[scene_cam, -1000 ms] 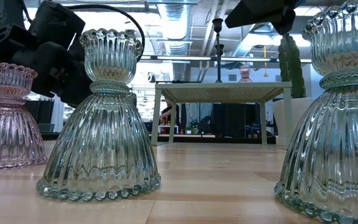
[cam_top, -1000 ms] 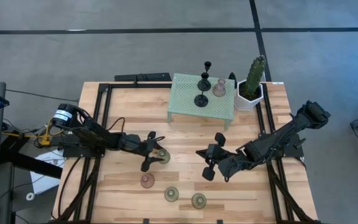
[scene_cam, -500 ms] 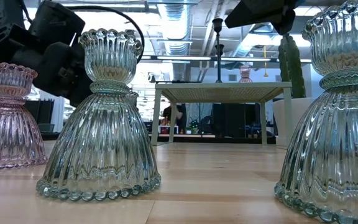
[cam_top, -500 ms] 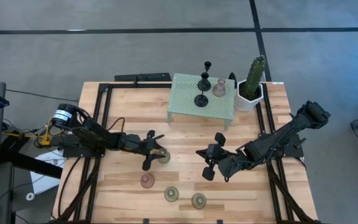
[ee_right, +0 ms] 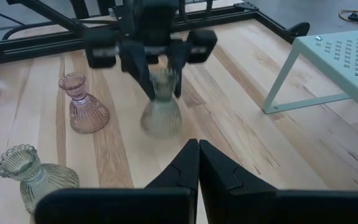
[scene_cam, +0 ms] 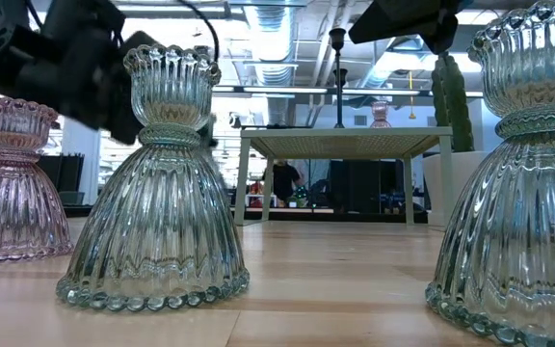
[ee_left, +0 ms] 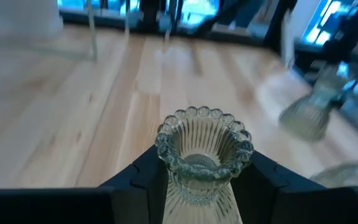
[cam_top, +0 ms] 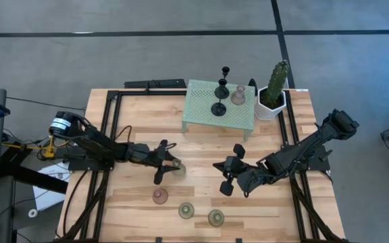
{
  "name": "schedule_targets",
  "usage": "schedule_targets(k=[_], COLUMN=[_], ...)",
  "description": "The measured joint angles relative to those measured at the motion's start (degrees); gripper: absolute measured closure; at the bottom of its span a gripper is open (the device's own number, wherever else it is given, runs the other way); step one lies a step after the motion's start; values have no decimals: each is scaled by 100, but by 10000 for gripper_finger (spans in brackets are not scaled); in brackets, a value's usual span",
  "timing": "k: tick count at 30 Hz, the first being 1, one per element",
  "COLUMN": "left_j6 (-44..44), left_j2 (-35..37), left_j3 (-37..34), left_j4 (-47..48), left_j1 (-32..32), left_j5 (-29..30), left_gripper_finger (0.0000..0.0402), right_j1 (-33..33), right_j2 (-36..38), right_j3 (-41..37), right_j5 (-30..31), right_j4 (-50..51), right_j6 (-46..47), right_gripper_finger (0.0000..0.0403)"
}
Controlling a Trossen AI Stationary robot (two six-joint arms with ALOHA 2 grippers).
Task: Pick & Place candle stick holders
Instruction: Put the top green glass candle holder on the shelf
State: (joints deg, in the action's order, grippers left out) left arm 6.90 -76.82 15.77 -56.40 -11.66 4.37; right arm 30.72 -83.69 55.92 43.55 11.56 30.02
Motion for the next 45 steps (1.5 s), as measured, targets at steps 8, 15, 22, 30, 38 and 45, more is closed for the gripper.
schedule_targets(k=[8,15,22,30,38,45], left_j6=[-95,-426,-1074,-955,-640,-640], left_j2=[1689,2663,2427,1703,427,-511], left_j3=[0,579,1904,2629,3510,4366], left_j4=[532,1781,3259,3280,3285,3279], left_j1=[146,661,1254,2498,3554,3940], left_j5=[-20,8,17,-746,-1747,-1819], left_gripper_finger=[262,265,256,259,259,259], right_j1=[0,0,0,0,7,35], right_j2=[-1,-1,-1,-1,-1,-1], right_j3=[0,2,2,2,2,2], right_j5=[0,0,0,-2,-5,-9], right_j4=[13,19,23,34,41,43], right_j6=[0,0,0,0,0,0], right_gripper_finger=[403,403,403,403,403,403])
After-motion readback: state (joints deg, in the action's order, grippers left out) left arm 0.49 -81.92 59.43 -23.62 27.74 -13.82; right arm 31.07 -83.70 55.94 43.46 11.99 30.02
